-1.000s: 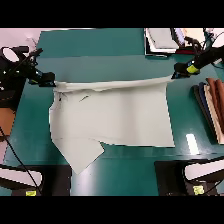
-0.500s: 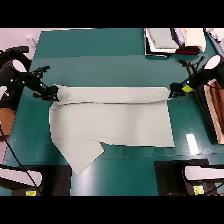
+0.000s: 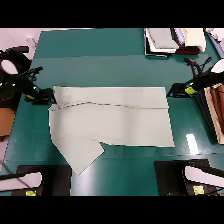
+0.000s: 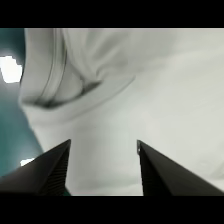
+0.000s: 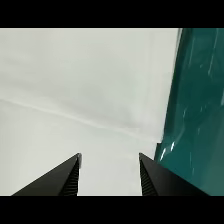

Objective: Fold the shirts.

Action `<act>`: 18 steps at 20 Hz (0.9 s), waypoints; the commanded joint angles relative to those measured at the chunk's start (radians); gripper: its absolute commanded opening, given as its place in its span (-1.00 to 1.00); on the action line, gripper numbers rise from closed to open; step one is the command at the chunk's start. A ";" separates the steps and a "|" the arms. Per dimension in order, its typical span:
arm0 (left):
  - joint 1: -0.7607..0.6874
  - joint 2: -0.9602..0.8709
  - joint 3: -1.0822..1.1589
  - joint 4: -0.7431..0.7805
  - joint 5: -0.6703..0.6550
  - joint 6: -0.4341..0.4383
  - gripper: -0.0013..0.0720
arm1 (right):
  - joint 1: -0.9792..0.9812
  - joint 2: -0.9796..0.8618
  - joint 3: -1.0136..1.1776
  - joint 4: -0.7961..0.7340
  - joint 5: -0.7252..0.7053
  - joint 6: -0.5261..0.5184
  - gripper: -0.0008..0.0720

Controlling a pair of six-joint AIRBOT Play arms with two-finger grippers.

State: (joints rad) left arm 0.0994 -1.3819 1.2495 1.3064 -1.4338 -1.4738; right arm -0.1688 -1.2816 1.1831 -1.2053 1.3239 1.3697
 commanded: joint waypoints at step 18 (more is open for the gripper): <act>0.000 0.601 -0.879 -0.144 0.178 -0.126 0.39 | 0.001 0.168 -0.003 0.036 -0.073 0.001 0.20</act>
State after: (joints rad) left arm 0.0994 -0.7841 0.3927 1.2030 -1.2915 -1.5974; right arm -0.1680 -1.1145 1.1805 -1.1732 1.2438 1.3708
